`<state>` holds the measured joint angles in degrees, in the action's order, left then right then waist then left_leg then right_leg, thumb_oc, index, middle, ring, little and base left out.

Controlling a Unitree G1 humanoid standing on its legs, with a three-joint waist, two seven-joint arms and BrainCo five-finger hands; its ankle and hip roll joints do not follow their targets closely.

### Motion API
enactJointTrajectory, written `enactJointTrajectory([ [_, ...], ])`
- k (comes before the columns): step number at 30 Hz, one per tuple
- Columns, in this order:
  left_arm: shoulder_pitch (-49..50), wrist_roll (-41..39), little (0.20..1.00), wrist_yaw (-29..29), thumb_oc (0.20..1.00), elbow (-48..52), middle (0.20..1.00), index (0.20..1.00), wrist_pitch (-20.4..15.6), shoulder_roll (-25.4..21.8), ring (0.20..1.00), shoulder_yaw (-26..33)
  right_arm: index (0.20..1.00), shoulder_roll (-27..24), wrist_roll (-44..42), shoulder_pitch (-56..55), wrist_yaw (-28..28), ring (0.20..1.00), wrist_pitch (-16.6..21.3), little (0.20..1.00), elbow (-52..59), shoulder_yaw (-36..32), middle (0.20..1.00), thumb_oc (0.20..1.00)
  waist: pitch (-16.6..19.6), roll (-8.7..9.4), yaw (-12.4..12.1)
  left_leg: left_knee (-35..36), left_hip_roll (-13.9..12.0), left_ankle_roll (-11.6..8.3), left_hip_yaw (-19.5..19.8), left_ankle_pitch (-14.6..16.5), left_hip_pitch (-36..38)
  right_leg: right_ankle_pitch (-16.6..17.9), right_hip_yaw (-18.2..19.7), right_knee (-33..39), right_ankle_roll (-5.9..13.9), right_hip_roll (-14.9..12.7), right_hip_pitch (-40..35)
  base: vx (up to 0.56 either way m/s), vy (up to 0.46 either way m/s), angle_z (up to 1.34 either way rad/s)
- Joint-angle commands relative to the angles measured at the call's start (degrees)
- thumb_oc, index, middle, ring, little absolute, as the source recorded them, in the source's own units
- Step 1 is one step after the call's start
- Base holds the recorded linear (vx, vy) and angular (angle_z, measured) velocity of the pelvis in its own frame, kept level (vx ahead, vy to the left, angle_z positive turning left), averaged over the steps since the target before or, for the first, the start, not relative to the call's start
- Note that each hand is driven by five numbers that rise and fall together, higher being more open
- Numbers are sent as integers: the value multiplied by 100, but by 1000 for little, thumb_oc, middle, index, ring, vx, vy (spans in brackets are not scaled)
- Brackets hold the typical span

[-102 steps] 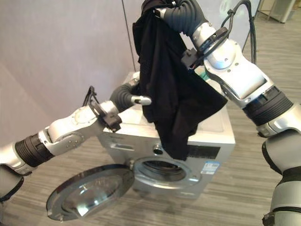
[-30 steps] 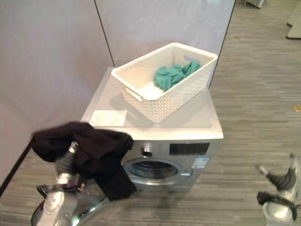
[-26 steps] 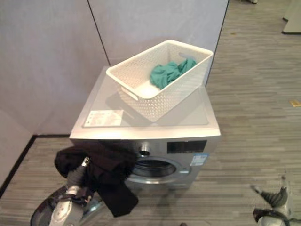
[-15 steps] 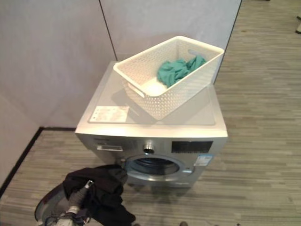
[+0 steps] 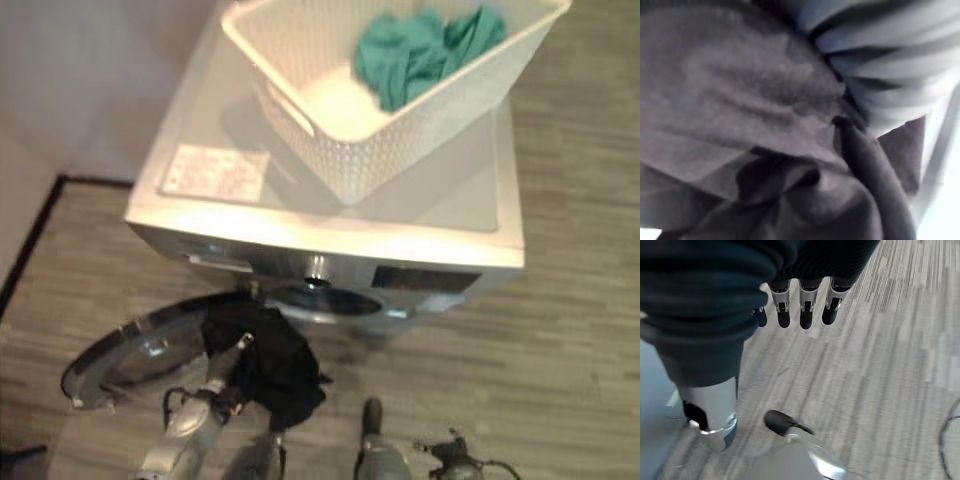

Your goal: Grab the laundry basket,head to the washer,open it,put in the laundry and shut it.

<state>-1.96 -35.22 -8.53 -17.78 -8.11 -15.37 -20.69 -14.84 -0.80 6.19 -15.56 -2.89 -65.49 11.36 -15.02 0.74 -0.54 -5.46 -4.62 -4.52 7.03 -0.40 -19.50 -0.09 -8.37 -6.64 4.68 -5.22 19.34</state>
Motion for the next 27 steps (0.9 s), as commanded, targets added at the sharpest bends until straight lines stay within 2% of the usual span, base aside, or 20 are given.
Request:
enactJointTrajectory([
  [1, -656, -84, 200, -365, 200, 23, 200, 200, -508, 2, 200, 63, 1000, 17, 61, 147, -323, 1000, -21, 1000, 403, 274, 1000, 1000, -116, 421, 55, -529, -27, 24, -159, 453, -491, -150, 12, -44, 75, -366, 248, -125, 4, 4],
  [3, -890, -68, 200, -448, 200, -104, 200, 200, -544, 34, 200, 31, 1000, 21, 51, 240, -380, 1000, -24, 1000, 486, 320, 1000, 1000, -148, 458, 80, -573, -36, 23, -166, 452, -620, -148, 16, -66, 75, -368, 367, -82, 3, 2],
  [6, -1664, -127, 200, -700, 200, -464, 200, 200, -708, 140, 200, 44, 1000, 86, -29, 611, -578, 1000, 61, 1000, 938, 520, 1000, 1000, -195, 652, 183, -701, -83, -1, -162, 447, -1077, -127, 46, -207, 59, -335, 891, -107, -30, -4],
  [7, -1666, -128, 200, -699, 200, -466, 200, 200, -709, 141, 200, 44, 1000, 85, -30, 613, -578, 1000, 61, 1000, 937, 520, 1000, 1000, -192, 651, 184, -704, -83, -1, -162, 448, -1083, -127, 46, -210, 59, -335, 897, 25, -55, -4],
  [8, -1829, -127, 200, -762, 200, -598, 200, 200, -718, 166, 200, 37, 1000, 46, 140, 720, -606, 1000, 25, 1000, 1047, 690, 1000, 1000, -193, 702, 182, -728, -146, -33, -147, 602, -1071, -240, 81, -262, 69, -268, 912, -3, -96, -2],
  [9, -2209, -179, 200, -881, 200, -828, 200, 200, -785, 214, 200, 33, 1000, -38, 806, 1021, -625, 1000, -115, 1000, 1424, 1224, 1000, 1000, -231, 846, 213, -798, -151, -34, -82, 624, -1237, -225, 104, -303, 56, -247, 1060, -32, -121, -2],
  [10, -2434, -198, 200, -967, 200, -929, 200, 200, -809, 217, 200, 12, 1000, -87, 1130, 1234, -587, 1000, -169, 1000, 1628, 1511, 1000, 1000, -266, 914, 239, -824, -150, -29, -63, 634, -1331, -219, 119, -331, 54, -234, 1161, -78, -81, -1],
  [11, -2444, -199, 200, -965, 200, -936, 200, 200, -811, 217, 200, 16, 1000, -87, 1132, 1243, -585, 1000, -172, 1000, 1628, 1511, 1000, 1000, -267, 913, 244, -830, -149, -28, -61, 636, -1339, -221, 118, -336, 54, -235, 1169, -70, -78, -3],
  [12, -2938, -204, 200, -1129, 200, -1214, 200, 200, -856, 243, 200, -36, 1000, -110, 1257, 1703, -539, 1000, -226, 1000, 1899, 1734, 1000, 1000, -294, 1022, 286, -896, -155, -15, 6, 655, -1511, -228, 117, -407, 47, -235, 1339, -41, -53, -3],
  [13, -2939, -204, 200, -1129, 200, -1215, 200, 200, -857, 243, 200, -36, 1000, -110, 1257, 1704, -539, 1000, -226, 1000, 1899, 1734, 1000, 1000, -294, 1021, 287, -897, -155, -15, 6, 655, -1512, -229, 117, -408, 47, -235, 1340, -73, -82, 1],
  [15, -3968, -280, 200, -1424, 200, -2167, 200, 200, -782, 368, 200, -48, 1000, -188, 982, 2622, -655, 1000, -251, 1000, 2256, 1852, 1000, 1000, -377, 1188, 392, -1022, -168, 7, 47, 700, -1778, -257, 163, -622, 32, -207, 1697, -78, -54, 1],
  [16, -4201, -268, 200, -1465, 200, -2318, 200, 200, -777, 356, 200, -18, 1000, -192, 932, 2791, -702, 1000, -245, 1000, 2330, 1863, 1000, 1000, -417, 1215, 417, -1082, -171, 9, 46, 710, -1861, -266, 169, -685, 33, -200, 1784, -56, -32, -3],
  [21, -4829, -328, 200, -1563, 200, -2735, 200, 200, -802, 128, 200, 267, 1000, -250, 804, 3204, -829, 1000, -164, 1000, 2687, 1840, 1000, 1000, -492, 1275, 535, -1312, -162, 35, 70, 794, -2173, -295, 240, -881, 34, -144, 2131, -14, -8, -1],
  [23, -5235, -527, 200, -1697, 200, -2866, 200, 200, -930, 10, 200, 577, 1000, -264, 714, 3314, -959, 1000, -43, 1000, 3002, 1755, 1000, 1000, -475, 1331, 630, -1329, -188, 62, 99, 835, -2322, -297, 274, -879, 61, -102, 2304, 2, -14, -2],
  [26, -5524, -581, 200, -1814, 200, -2963, 200, 200, -1030, -64, 200, 727, 1000, -292, 671, 3369, -1033, 1000, 36, 1000, 3126, 1693, 1000, 1000, -466, 1373, 693, -1311, -217, 66, 119, 843, -2416, -286, 275, -860, 78, -86, 2418, -4, -41, -3],
  [27, -5748, -523, 200, -1967, 200, -3078, 200, 200, -1106, -179, 200, 831, 1000, -305, 650, 3353, -1076, 1000, 126, 1000, 3237, 1671, 1000, 1000, -483, 1442, 765, -1264, -198, 72, 91, 670, -2521, -117, 245, -764, 69, -119, 2504, -45, -31, -3],
])
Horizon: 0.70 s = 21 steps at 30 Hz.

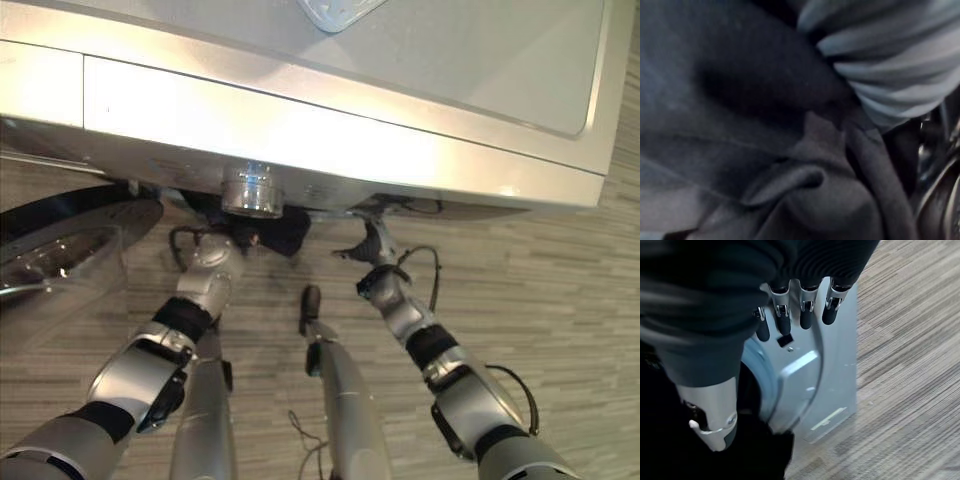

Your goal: Grab the laundry basket,head to the washer,open it,put in the laundry and shut it.

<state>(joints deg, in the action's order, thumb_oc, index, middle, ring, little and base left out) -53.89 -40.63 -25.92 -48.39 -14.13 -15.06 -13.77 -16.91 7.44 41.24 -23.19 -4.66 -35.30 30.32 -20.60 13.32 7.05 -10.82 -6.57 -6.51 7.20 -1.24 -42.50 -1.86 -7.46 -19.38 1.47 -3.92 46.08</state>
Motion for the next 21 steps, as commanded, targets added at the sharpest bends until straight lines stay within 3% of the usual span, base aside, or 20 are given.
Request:
enactJointTrajectory([
  [1, -708, 87, 200, -321, 200, -93, 200, 200, -522, -308, 200, 192, 1000, -120, -187, -122, -335, 1000, 352, 1000, 293, -241, 1000, 1000, 87, 217, 44, -672, -33, 259, 73, 734, -234, 84, 145, 561, 407, -237, -144, -30, -44, -5],
  [3, -826, 159, 200, -375, 200, -188, 200, 200, -527, -386, 200, 225, 1000, -126, -192, -107, -346, 1000, 386, 1000, 358, -249, 1000, 1000, 138, 212, 70, -590, -94, 236, 103, 857, -161, -21, 170, 599, 445, -184, -191, 71, -32, -5],
  [4, -936, 327, 200, -486, 200, -237, 200, 200, -550, -500, 200, 233, 1000, -161, -201, -89, -367, 1000, 427, 1000, 425, -262, 1000, 1000, 116, 271, 110, -534, -79, 227, 70, 684, -224, 135, 133, 688, 420, -210, -141, 32, -31, -3],
  [10, -1326, 558, 200, -907, 200, -169, 200, 200, -681, -1011, 200, 366, 1000, -215, -303, -36, -86, 1000, 498, 1000, 519, 58, 1000, 1000, 195, 545, 249, -388, -237, 120, 15, 681, -66, 249, 153, 1056, 453, -59, -343, 38, -63, -6],
  [16, -1840, 189, 200, -746, 200, -298, 200, 200, -609, -968, 200, 100, 1000, -79, -820, -626, 327, 1000, 287, 1000, 170, 243, 1000, 1000, 240, 676, 408, -354, -273, 82, 31, 676, -24, 299, 115, 1231, 436, -5, -505, 24, -62, 0],
  [18, -2117, -14, 200, -604, 200, -476, 200, 200, -553, -864, 200, -56, 1000, -45, -1138, -682, 498, 1000, 247, 1000, -123, 378, 1000, 1000, 236, 711, 452, -385, -276, 69, 22, 686, -40, 329, 124, 1260, 431, 17, -518, 46, -48, 5],
  [19, -2296, -248, 200, -438, 200, -587, 200, 200, -485, -710, 200, -166, 1000, -16, -1462, -737, 739, 1000, 192, 1000, -292, 567, 1000, 1000, 258, 701, 468, -376, -337, 52, 36, 847, 51, 241, 169, 1273, 459, 106, -589, 9, -63, 0],
  [20, -2407, -420, 200, -330, 200, -687, 200, 200, -484, -643, 200, -194, 1000, -21, -1669, -710, 836, 1000, 216, 1000, -345, 637, 1000, 1000, 197, 762, 465, -416, -293, 60, -19, 711, -13, 374, 166, 1296, 432, 72, -547, 85, -44, -3],
  [21, -2505, -596, 200, -245, 200, -759, 200, 200, -471, -564, 200, -214, 1000, 0, -1860, -674, 928, 1000, 196, 1000, -375, 725, 1000, 1000, 226, 729, 464, -394, -344, 52, -8, 858, 66, 284, 204, 1306, 471, 139, -604, 1, -13, -4],
])
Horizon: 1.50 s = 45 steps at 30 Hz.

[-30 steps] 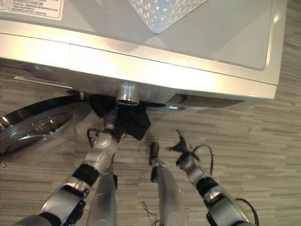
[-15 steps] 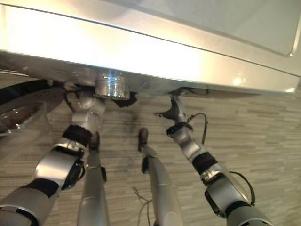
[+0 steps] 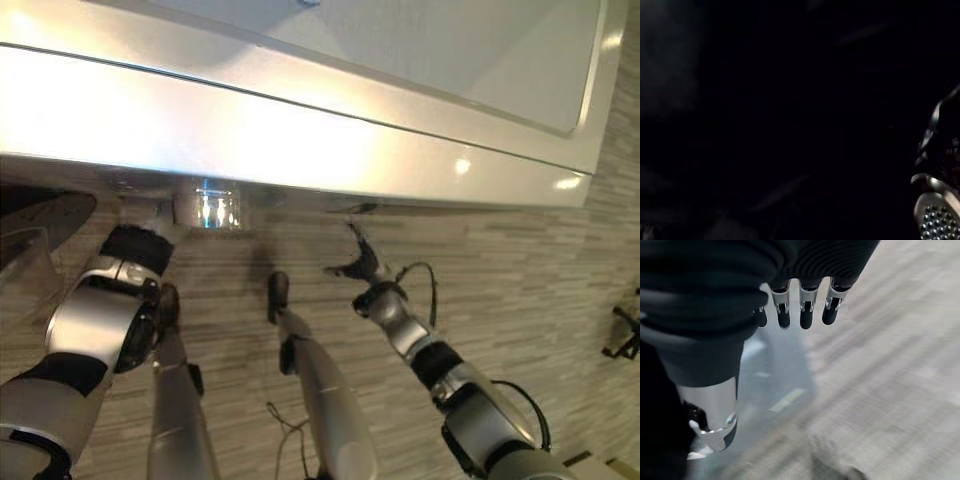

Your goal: Grab the laundry basket,head to the washer,open it,put in the laundry and shut it.

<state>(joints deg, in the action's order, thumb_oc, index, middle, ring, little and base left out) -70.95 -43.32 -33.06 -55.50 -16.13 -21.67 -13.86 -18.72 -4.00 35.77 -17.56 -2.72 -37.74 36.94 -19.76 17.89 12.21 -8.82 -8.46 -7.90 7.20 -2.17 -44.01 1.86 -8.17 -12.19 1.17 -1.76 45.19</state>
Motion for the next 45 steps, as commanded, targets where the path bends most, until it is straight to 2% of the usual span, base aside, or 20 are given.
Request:
enactJointTrajectory([
  [1, -817, -348, 200, 493, 200, -72, 200, 200, -276, 91, 200, -205, 1000, 175, -729, -115, 368, 1000, 6, 1000, -140, 68, 1000, 1000, 125, 271, -70, -601, -171, 190, -19, 974, 235, -94, 286, 585, 500, -62, -528, 81, -3, -9],
  [4, -1124, -1139, 200, 752, 200, -289, 200, 200, -332, 357, 200, -83, 1000, 231, -1115, 167, 478, 1000, -32, 1000, -98, 332, 1000, 1000, 57, 278, -78, -619, -195, 197, -72, 981, 248, -51, 351, 613, 516, -39, -509, 1, -4, -12],
  [7, -1360, -2043, 200, 732, 200, -384, 200, 200, -669, 528, 200, 431, 1000, 387, -1665, 840, 316, 1000, -16, 1000, -171, 667, 1000, 1000, -11, 311, -79, -637, -204, 185, -149, 995, 297, -26, 439, 626, 519, -14, -510, 1, 18, -11],
  [14, -2459, -3186, 200, 866, 200, -303, 200, 200, -1142, 11, 200, 895, 1000, 368, -2179, 2364, -59, 1000, 62, 1000, -258, 1034, 1000, 1000, -24, 476, 115, -551, -202, 124, -370, 853, 332, 152, 552, 727, 538, 31, -441, -7, 9, -10],
  [16, -2557, -3211, 200, 893, 200, -198, 200, 200, -1134, -125, 200, 954, 1000, 248, -2069, 2066, -97, 1000, 96, 1000, -522, 801, 1000, 1000, -41, 483, 186, -519, -182, 130, -363, 810, 316, 173, 550, 758, 544, 20, -427, -19, -21, -7],
  [18, -2573, -3121, 200, 896, 200, -160, 200, 200, -1408, -261, 200, 1057, 1000, 107, -1713, 1498, -73, 1000, 286, 1000, -1180, 611, 1000, 1000, -42, 451, 241, -503, -167, 134, -366, 792, 317, 192, 560, 804, 559, 33, -434, 0, 0, 0],
  [20, -2540, -2537, 200, 907, 200, -190, 200, 200, -1170, -488, 200, 784, 1000, -55, -1491, 910, 80, 1000, 416, 1000, -1386, 364, 1000, 1000, -38, 412, 304, -506, -167, 149, -364, 771, 291, 217, 541, 815, 574, 28, -433, 0, 0, 0],
  [21, -2358, -707, 1000, 1175, 1000, -721, 1000, 1000, -330, -938, 1000, -298, 1000, -174, -1261, 435, 240, 1000, 637, 1000, -1536, 144, 1000, 1000, -5, 330, 330, -508, -168, 182, -336, 730, 264, 247, 515, 809, 560, 2, -437, 0, 0, 0],
  [22, -2379, -699, 1000, 1174, 1000, -733, 1000, 1000, -325, -937, 1000, -316, 1000, -159, -1256, 439, 240, 1000, 643, 1000, -1541, 133, 1000, 1000, -2, 348, 338, -502, -153, 184, -334, 708, 250, 257, 514, 814, 561, -12, -425, 40, 42, -4],
  [23, -2204, 1234, 1000, 1597, 1000, -1392, 1000, 1000, 325, -1359, 1000, -1544, 1000, -570, -971, 89, 403, 1000, 795, 1000, -1532, -41, 1000, 1000, 18, 179, 321, -420, -178, 207, -273, 768, 293, 187, 495, 799, 598, -28, -468, -25, 26, -5],
  [24, -2216, 1264, 1000, 1592, 1000, -1400, 1000, 1000, 325, -1339, 1000, -1554, 1000, -570, -963, 67, 404, 1000, 796, 1000, -1513, -67, 1000, 1000, -4, 235, 335, -441, -117, 224, -301, 611, 210, 294, 468, 798, 568, -90, -404, -25, 46, -8],
  [25, -2141, 2067, 1000, 1689, 1000, -1443, 1000, 1000, 472, -1491, 1000, -2060, 1000, -714, -820, -160, 448, 1000, 866, 1000, -1362, -143, 1000, 1000, -3, 160, 325, -410, -85, 243, -280, 575, 170, 304, 449, 796, 576, -130, -381, -6, -1, -7],
  [26, -1945, 3428, 1000, 1582, 1000, -1450, 1000, 1000, 753, -1393, 1000, -2755, 1000, -919, -775, -416, 535, 1000, 959, 1000, -1221, -365, 1000, 1000, 8, -17, 246, -350, -114, 240, -175, 685, 146, 201, 381, 795, 613, -123, -407, 75, -11, -5],
  [29, -1588, 4659, 1000, 1759, 1000, -1881, 1000, 1000, 1085, -937, 1000, -3217, 1000, -929, -784, -431, 591, 1000, 999, 1000, -1293, -450, 1000, 1000, -17, -45, 246, -285, -12, 266, -94, 438, -55, 302, 277, 819, 594, -238, -287, 14, -18, 14],
  [31, -1423, 5018, 1000, 1845, 1000, -2019, 1000, 1000, 1163, -770, 1000, -3287, 1000, -919, -789, -377, 595, 1000, 984, 1000, -1407, -411, 1000, 1000, -13, -89, 199, -260, -100, 234, -70, 596, 19, 193, 282, 818, 611, -163, -349, 11, -2, 18],
  [32, -1291, 5316, 1000, 1868, 1000, -2078, 1000, 1000, 1223, -676, 1000, -3357, 1000, -908, -807, -309, 600, 1000, 1002, 1000, -1500, -392, 1000, 1000, -12, -60, 236, -250, -20, 256, -70, 417, -93, 299, 261, 830, 591, -232, -260, -54, 27, 15],
  [35, -884, 5980, 1000, 2039, 1000, -2070, 1000, 1000, 1405, -232, 1000, -3622, 1000, -662, -907, 49, 596, 1000, 908, 1000, -1982, -222, 1000, 1000, -49, -109, 151, -200, -33, 262, -28, 401, -79, 283, 257, 851, 580, -224, -281, 2, 33, 13],
  [39, -739, 6055, 1000, 1880, 1000, -1883, 1000, 1000, 1453, 170, 1000, -3679, 1000, -369, -975, 349, 531, 1000, 835, 1000, -2478, -89, 1000, 1000, -105, -188, 31, -182, -19, 276, 13, 393, -65, 252, 245, 858, 558, -241, -319, 12, 18, 6],
  [41, -655, 6100, 1000, 1797, 1000, -1809, 1000, 1000, 1516, 656, 1000, -3735, 1000, 35, -1060, 735, 425, 1000, 756, 1000, -2961, 51, 1000, 1000, -173, -253, -74, -153, 5, 286, 24, 376, -37, 233, 239, 870, 542, -268, -358, 9, 52, 11],
  [45, -766, 5842, 1000, 1497, 1000, -1650, 1000, 1000, 1461, 883, 1000, -3610, 1000, 418, -1118, 1065, 324, 1000, 722, 1000, -3263, 176, 1000, 1000, -189, -295, -172, -158, 42, 296, 37, 364, -38, 231, 216, 885, 526, -294, -391, 0, 13, 9],
])
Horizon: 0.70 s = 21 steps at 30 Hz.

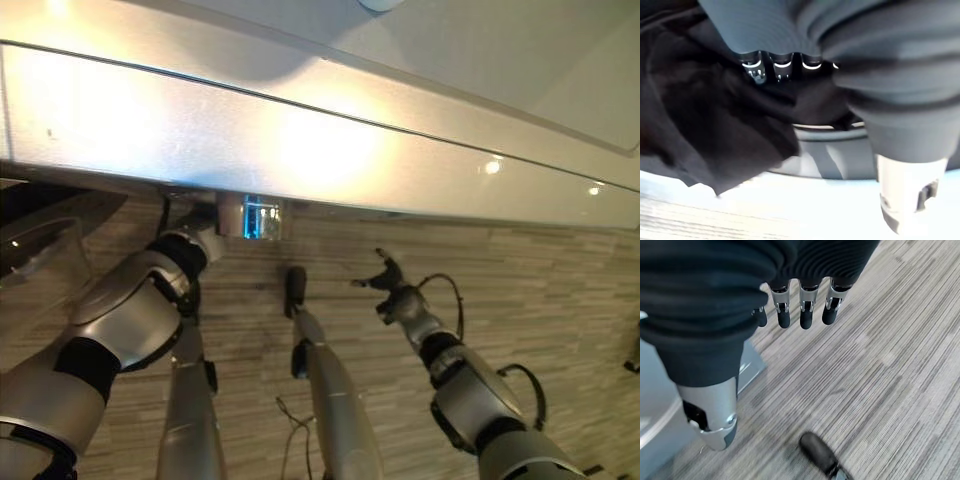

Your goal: Grab the laundry basket,head to the washer,open it,put in the laundry and shut it.

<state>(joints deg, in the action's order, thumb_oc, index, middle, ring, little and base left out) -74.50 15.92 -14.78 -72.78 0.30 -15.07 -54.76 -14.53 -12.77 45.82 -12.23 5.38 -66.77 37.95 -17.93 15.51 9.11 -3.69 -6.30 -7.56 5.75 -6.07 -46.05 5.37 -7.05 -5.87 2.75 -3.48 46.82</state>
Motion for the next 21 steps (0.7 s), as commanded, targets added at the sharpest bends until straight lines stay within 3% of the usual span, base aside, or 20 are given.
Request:
enactJointTrajectory([
  [1, -464, -184, 1000, -454, 1000, 190, 1000, 1000, -218, 238, 1000, 528, 1000, 43, -253, 67, -230, 1000, -79, 1000, -370, 94, 1000, 1000, -374, -77, 111, -669, -173, 262, 191, 756, 168, -124, 97, 253, 367, -132, -566, 2, 5, 5],
  [6, -350, -651, 1000, -789, 1000, 780, 1000, 1000, -407, 186, 1000, 778, 1000, 77, -305, -29, -291, 1000, -43, 1000, -263, 42, 1000, 1000, -400, -152, 4, -636, -128, 265, 199, 753, 229, -141, 64, 262, 374, -148, -643, 1, 3, 3],
  [8, 178, -733, 1000, -903, 1000, 1695, 1000, 1000, -468, -31, 1000, 904, 1000, -45, -292, -440, -258, 1000, -14, 1000, 4, -109, 1000, 1000, -429, -226, -108, -598, -104, 265, 211, 758, 350, -161, 13, 289, 382, -155, -783, -1, 26, 3],
  [11, 1132, -387, 1000, -148, 1000, 2783, 1000, 1000, -383, -256, 1000, 589, 1000, -361, -120, -995, -137, 1000, -132, 1000, 389, -340, 1000, 1000, -410, -313, -194, -534, -85, 265, 185, 785, 528, -178, -5, 343, 403, -174, -973, 3, 49, 10],
  [15, 1657, -3, 1000, -299, 1000, 3547, 1000, 1000, -347, -511, 1000, 780, 1000, -516, -32, -1452, -96, 1000, -107, 1000, 538, -607, 1000, 1000, -382, -420, -321, -463, -32, 279, 200, 774, 671, -171, -62, 393, 430, -213, -1147, 5, 23, 0],
  [21, 3184, 251, 1000, 90, 1000, 4628, 1000, 1000, -260, -974, 1000, 1322, 1000, -549, 516, -2569, 99, 1000, -324, 1000, 1114, -916, 1000, 1000, -142, -555, -490, -355, 14, 321, 114, 845, 1211, -157, -148, 509, 481, -286, -1725, 13, 64, -2],
])
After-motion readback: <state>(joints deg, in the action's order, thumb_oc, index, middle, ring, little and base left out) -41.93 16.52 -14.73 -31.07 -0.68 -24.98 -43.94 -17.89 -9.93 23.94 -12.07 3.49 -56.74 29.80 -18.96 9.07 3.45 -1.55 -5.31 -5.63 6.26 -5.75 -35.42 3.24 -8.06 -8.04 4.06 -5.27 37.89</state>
